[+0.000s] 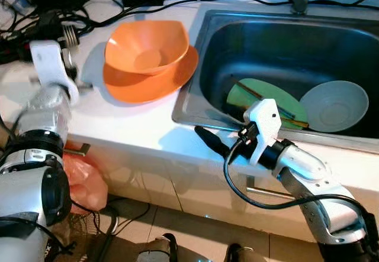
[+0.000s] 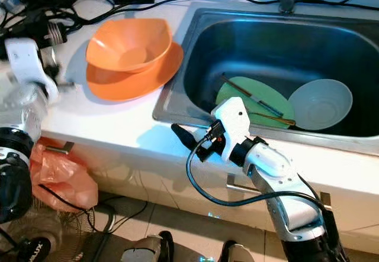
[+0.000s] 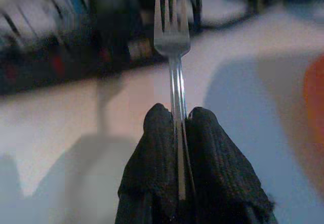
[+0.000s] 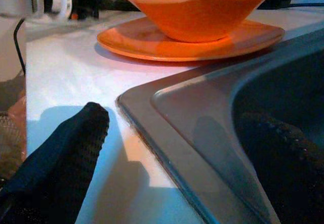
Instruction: Kitchen organization
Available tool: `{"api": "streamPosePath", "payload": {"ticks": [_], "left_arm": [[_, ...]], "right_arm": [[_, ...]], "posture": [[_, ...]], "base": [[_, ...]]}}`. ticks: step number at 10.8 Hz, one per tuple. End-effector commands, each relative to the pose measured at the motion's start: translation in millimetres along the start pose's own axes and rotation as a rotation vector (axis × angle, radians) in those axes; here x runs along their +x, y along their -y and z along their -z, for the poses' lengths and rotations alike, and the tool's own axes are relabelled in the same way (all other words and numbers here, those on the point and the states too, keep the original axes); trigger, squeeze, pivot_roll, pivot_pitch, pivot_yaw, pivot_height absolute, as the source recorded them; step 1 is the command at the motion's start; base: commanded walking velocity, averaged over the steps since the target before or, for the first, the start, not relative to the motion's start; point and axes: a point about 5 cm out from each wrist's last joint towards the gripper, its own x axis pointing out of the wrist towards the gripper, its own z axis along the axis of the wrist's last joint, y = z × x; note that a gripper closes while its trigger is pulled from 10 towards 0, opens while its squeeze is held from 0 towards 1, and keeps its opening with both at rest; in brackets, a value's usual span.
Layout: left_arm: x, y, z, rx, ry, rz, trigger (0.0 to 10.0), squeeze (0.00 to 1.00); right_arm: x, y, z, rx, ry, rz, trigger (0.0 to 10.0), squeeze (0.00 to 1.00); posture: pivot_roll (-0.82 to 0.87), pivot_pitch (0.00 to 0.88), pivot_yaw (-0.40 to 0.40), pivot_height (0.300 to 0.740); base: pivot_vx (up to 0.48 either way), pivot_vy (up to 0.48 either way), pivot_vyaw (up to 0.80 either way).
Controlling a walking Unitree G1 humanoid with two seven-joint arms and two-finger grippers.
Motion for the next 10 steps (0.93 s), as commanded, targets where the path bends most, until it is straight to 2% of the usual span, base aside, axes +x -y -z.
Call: {"api": "streamPosePath", "payload": {"ticks": [1,2,4,5,6,7,8,9,10], "left_arm": [[-1.1,-1.9,-11,0.048,0.085,-0.024,0.0,0.00],[-6.9,7.1,-50,0.148,0.343,-0.024,0.0,0.00],[-22.0,35.5,-88,0.200,0.591,0.060,0.0,0.00],[-32.7,60.8,-96,0.197,0.673,0.165,0.0,0.00],[-40.5,79.5,-95,0.193,0.706,0.248,0.0,0.00],[-48.9,101.5,-87,0.151,0.701,0.327,0.0,0.00],[-54.8,112.9,-81,0.131,0.695,0.373,0.0,0.00],[-68.2,135.9,-73,0.117,0.711,0.478,0.0,0.00],[-77.0,149.5,-68,0.104,0.718,0.542,0.0,0.00]], "right_arm": [[0.7,0.9,2,0.005,-0.003,0.010,10.0,0.46],[1.8,4.4,0,0.000,0.006,0.032,10.0,0.45],[4.0,17.0,-7,0.010,0.053,0.122,10.0,0.38],[6.1,23.8,-13,0.038,0.095,0.163,10.0,0.35],[7.4,26.8,-19,0.068,0.129,0.177,10.0,0.32],[8.5,29.5,-26,0.133,0.181,0.185,10.0,0.06],[9.0,31.0,-31,0.181,0.217,0.188,10.0,0.00],[9.1,34.7,-42,0.319,0.309,0.185,10.0,0.00],[10.0,35.6,-51,0.442,0.379,0.163,10.0,0.00]], "posture": [[0.11,0.159,0.086,0.740],[0.11,0.160,0.080,0.740],[0.11,0.157,0.070,0.740],[0.12,0.153,0.068,0.740],[0.11,0.152,0.067,0.740],[0.11,0.149,0.065,0.740],[0.11,0.147,0.064,0.740],[0.10,0.145,0.061,0.740],[0.10,0.143,0.059,0.740]], "base": [[0.000,0.000,0.00],[0.000,0.000,0.00],[0.000,0.000,0.00],[0.000,0.000,0.00],[0.000,0.000,0.00],[0.000,0.000,0.00],[0.000,0.000,0.00],[0.000,0.000,0.00],[0.000,0.000,0.00]]}}
